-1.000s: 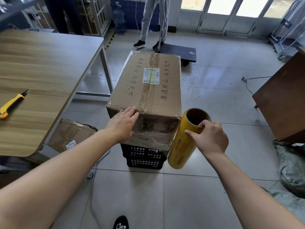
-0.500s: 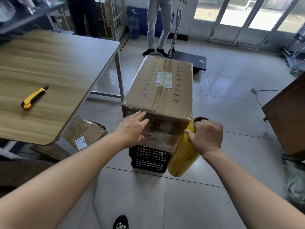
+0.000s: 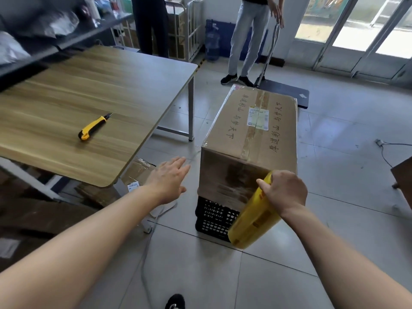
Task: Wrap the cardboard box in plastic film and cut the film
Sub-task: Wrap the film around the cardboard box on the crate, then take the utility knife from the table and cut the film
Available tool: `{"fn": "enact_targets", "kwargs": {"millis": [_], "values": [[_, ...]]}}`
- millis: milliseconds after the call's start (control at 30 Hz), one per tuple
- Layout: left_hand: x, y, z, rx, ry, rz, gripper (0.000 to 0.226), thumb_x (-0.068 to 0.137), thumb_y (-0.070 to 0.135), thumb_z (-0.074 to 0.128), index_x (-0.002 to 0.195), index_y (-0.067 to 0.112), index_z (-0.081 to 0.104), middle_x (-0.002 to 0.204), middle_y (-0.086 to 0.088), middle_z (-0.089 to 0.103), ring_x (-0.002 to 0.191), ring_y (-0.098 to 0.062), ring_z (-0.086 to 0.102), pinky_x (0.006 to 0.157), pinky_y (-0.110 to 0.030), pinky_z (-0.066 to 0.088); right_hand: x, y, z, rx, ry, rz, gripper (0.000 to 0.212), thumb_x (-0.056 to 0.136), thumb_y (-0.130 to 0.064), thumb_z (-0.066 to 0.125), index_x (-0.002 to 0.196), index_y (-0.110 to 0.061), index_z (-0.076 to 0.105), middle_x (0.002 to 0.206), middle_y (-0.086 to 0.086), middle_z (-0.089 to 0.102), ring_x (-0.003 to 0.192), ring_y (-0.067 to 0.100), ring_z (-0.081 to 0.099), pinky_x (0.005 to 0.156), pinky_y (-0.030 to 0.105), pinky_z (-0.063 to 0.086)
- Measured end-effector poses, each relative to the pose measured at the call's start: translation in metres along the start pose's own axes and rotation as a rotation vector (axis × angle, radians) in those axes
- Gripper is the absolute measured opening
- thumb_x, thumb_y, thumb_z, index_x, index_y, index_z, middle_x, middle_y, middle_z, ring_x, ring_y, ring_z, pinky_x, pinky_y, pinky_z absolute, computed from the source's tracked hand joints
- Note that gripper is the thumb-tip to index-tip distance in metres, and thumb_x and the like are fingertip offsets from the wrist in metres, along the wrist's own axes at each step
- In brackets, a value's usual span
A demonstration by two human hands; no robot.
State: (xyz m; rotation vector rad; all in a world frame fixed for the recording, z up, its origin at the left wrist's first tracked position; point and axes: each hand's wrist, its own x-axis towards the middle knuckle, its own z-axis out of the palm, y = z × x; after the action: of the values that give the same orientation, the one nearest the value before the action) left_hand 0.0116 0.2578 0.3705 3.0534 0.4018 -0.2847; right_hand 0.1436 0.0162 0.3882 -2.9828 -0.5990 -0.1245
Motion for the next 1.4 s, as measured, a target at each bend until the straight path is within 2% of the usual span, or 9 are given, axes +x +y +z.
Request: {"fn": "enact_targets", "kwargs": {"millis": [200, 300, 533, 667, 800, 933, 1067, 1200, 1400], "values": [[-0.002, -0.044, 0.009, -0.011, -0.029, -0.083, 0.069, 0.095, 0.037, 0.053, 0.152, 0.017, 0.021, 0.163, -0.005, 0.011, 0.151, -0.021, 0.008, 0.121, -0.037, 0.014, 0.0, -0.018, 0.008, 0.004, 0.011, -0.014, 0.041, 0.083, -0.052, 0.064, 0.067, -0.014, 0.061, 0.068, 0.004, 0.062, 0.064, 0.024, 0.06, 0.059, 0.035, 0.055], [0.0, -0.058, 0.015, -0.007, -0.039, -0.105, 0.068, 0.095, 0.038, 0.054, 0.151, 0.016, 0.023, 0.163, -0.005, 0.013, 0.151, -0.021, 0.01, 0.121, -0.037, 0.017, -0.001, -0.031, 0.01, 0.019, 0.009, -0.038, 0.04, 0.083, -0.049, 0.064, 0.06, -0.018, 0.053, 0.064, 0.001, 0.058, 0.061, 0.023, 0.059, 0.055, 0.034, 0.054], [0.004, -0.096, 0.014, -0.011, -0.038, -0.184, 0.069, 0.094, 0.035, 0.055, 0.152, 0.017, 0.022, 0.163, -0.006, 0.013, 0.151, -0.021, 0.01, 0.119, -0.036, 0.016, 0.001, -0.065, 0.015, 0.048, 0.003, -0.084, 0.04, 0.086, -0.047, 0.061, 0.063, -0.015, 0.051, 0.067, 0.0, 0.055, 0.062, 0.02, 0.053, 0.054, 0.026, 0.044], [0.004, -0.112, 0.016, -0.02, -0.048, -0.21, 0.069, 0.095, 0.036, 0.054, 0.152, 0.017, 0.02, 0.163, -0.006, 0.01, 0.151, -0.021, 0.008, 0.119, -0.036, 0.015, 0.005, -0.089, 0.018, 0.063, -0.01, -0.119, 0.04, 0.087, -0.048, 0.059, 0.064, -0.016, 0.049, 0.071, 0.0, 0.055, 0.068, 0.021, 0.058, 0.059, 0.031, 0.05], [0.005, -0.123, 0.02, -0.021, -0.056, -0.216, 0.068, 0.095, 0.038, 0.052, 0.153, 0.018, 0.02, 0.163, -0.005, 0.011, 0.151, -0.02, 0.009, 0.119, -0.035, 0.015, 0.009, -0.112, 0.019, 0.054, -0.035, -0.167, 0.037, 0.088, -0.05, 0.056, 0.071, -0.018, 0.049, 0.079, 0.0, 0.058, 0.074, 0.02, 0.059, 0.061, 0.03, 0.049], [0.005, -0.133, 0.023, -0.011, -0.057, -0.218, 0.068, 0.095, 0.041, 0.051, 0.152, 0.018, 0.021, 0.163, -0.005, 0.012, 0.151, -0.02, 0.009, 0.119, -0.036, 0.016, 0.011, -0.133, 0.026, 0.037, -0.055, -0.221, 0.037, 0.089, -0.05, 0.055, 0.071, -0.019, 0.046, 0.077, -0.003, 0.053, 0.069, 0.017, 0.052, 0.057, 0.027, 0.042], [0.006, -0.15, 0.026, 0.003, -0.059, -0.243, 0.069, 0.095, 0.04, 0.052, 0.152, 0.019, 0.021, 0.163, -0.003, 0.011, 0.151, -0.019, 0.008, 0.118, -0.036, 0.016, 0.013, -0.151, 0.031, 0.048, -0.071, -0.27, 0.037, 0.088, -0.05, 0.056, 0.072, -0.018, 0.049, 0.08, -0.001, 0.06, 0.074, 0.019, 0.059, 0.06, 0.029, 0.046], [0.009, -0.176, 0.03, -0.01, -0.063, -0.309, 0.068, 0.095, 0.039, 0.054, 0.152, 0.02, 0.023, 0.164, -0.003, 0.011, 0.151, -0.02, 0.008, 0.119, -0.038, 0.016, 0.016, -0.161, 0.037, 0.05, -0.055, -0.297, 0.039, 0.087, -0.051, 0.058, 0.068, -0.019, 0.048, 0.071, -0.004, 0.053, 0.066, 0.016, 0.054, 0.057, 0.028, 0.045], [0.023, -0.225, 0.038, -0.056, -0.037, -0.426, 0.057, 0.096, 0.038, 0.052, 0.146, 0.018, 0.033, 0.163, -0.006, 0.009, 0.15, -0.024, 0.01, 0.117, -0.041, 0.02, 0.024, -0.169, 0.052, 0.078, -0.012, -0.341, 0.052, 0.082, -0.046, 0.066, 0.053, -0.023, 0.029, 0.057, -0.005, 0.043, 0.054, 0.017, 0.048, 0.048, 0.027, 0.034]]}}
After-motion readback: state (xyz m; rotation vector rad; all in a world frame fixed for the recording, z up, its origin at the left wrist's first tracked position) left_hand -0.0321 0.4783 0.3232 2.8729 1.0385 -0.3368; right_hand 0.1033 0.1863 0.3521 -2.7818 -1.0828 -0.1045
